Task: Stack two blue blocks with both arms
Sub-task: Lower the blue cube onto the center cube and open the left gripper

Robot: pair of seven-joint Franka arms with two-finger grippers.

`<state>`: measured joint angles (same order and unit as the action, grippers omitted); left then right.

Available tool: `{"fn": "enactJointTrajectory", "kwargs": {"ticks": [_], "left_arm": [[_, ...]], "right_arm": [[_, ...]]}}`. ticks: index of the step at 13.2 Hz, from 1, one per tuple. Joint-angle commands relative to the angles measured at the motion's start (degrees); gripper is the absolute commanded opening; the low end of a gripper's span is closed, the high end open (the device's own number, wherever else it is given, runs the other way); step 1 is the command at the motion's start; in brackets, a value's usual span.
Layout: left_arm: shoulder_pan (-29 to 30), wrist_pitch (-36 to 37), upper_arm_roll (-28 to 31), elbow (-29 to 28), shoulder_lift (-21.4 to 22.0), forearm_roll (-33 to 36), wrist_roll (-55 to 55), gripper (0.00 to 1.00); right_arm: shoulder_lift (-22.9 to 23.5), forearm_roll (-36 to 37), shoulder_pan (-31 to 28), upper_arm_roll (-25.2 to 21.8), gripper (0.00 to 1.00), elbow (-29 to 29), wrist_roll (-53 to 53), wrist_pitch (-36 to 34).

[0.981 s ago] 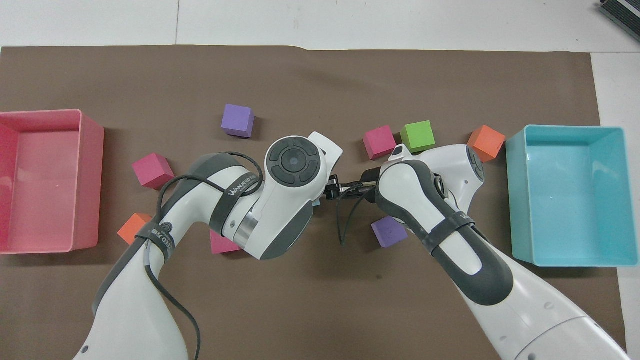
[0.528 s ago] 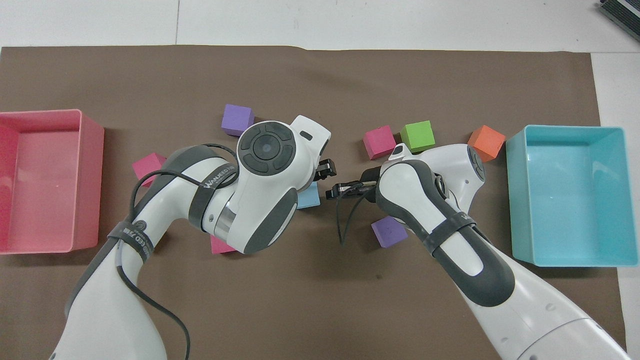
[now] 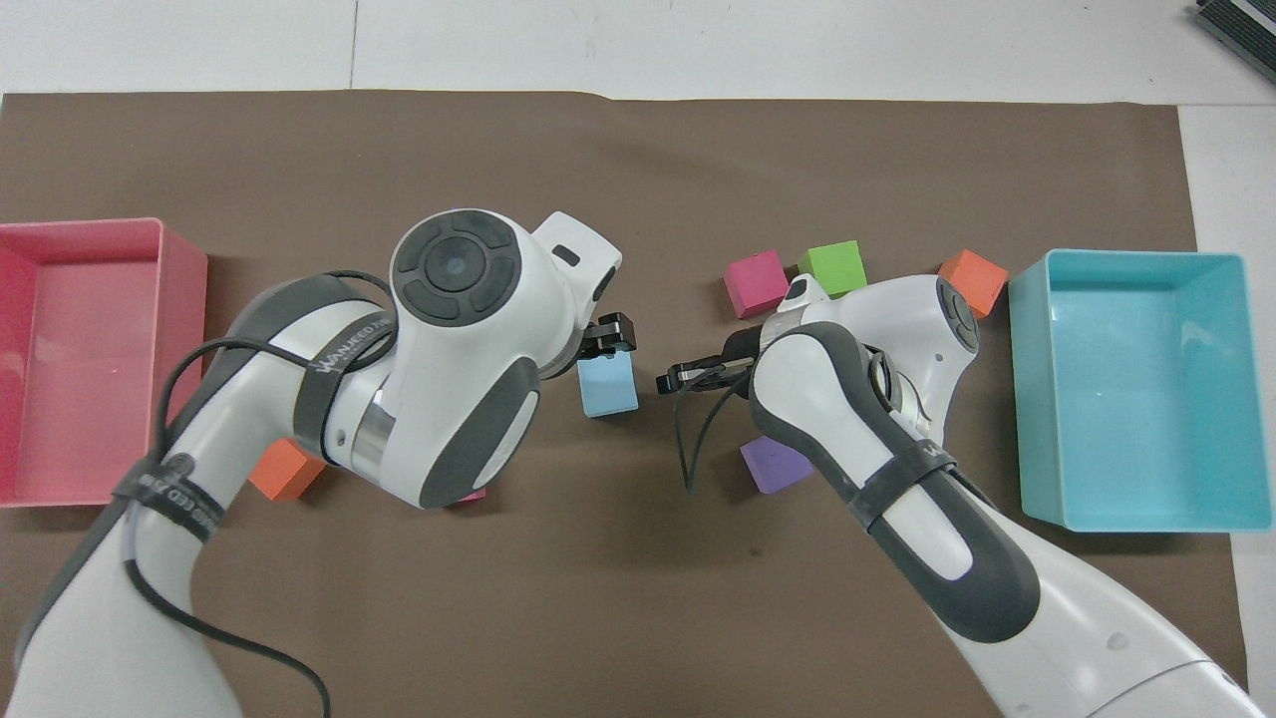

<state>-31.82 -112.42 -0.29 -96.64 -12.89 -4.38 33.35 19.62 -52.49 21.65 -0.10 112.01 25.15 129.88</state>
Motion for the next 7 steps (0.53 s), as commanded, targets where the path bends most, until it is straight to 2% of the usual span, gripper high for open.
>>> {"fn": "enactJointTrajectory", "kwargs": {"ticks": [1, 2, 3, 4, 5, 7], "left_arm": [[5.3, 4.5, -0.2, -6.7, 10.2, -1.0, -10.0, 1.00], [7.3, 6.1, -0.2, -7.7, 12.5, -1.0, -13.5, 1.00], [9.7, 8.3, -0.2, -7.7, 14.5, -1.0, -17.1, 1.00], [12.4, 10.0, -0.2, -7.6, 15.7, -1.0, -20.9, 1.00], [14.0, 11.8, 0.1, -7.3, 16.6, -1.0, -24.0, 1.00], [18.4, 13.4, 0.2, -7.2, 18.7, -1.0, -30.5, 1.00]], "right_arm": [[-2.5, 6.2, -0.8, -0.1, 0.22, -0.3, -3.2, -1.2], [-3.1, 7.7, -0.9, -0.2, 0.28, -0.4, -3.3, -2.3], [-3.7, 9.1, -0.9, -0.4, 0.41, -0.4, -3.3, -2.7], [-4.5, 10.6, -1.3, -0.4, 0.60, -0.4, -3.4, -2.8], [-5.3, 12.3, -1.8, -0.4, 1.00, -0.4, -3.4, -2.8], [-7.0, 15.7, -2.0, -0.4, 1.00, -0.3, -5.2, -3.5]]}}
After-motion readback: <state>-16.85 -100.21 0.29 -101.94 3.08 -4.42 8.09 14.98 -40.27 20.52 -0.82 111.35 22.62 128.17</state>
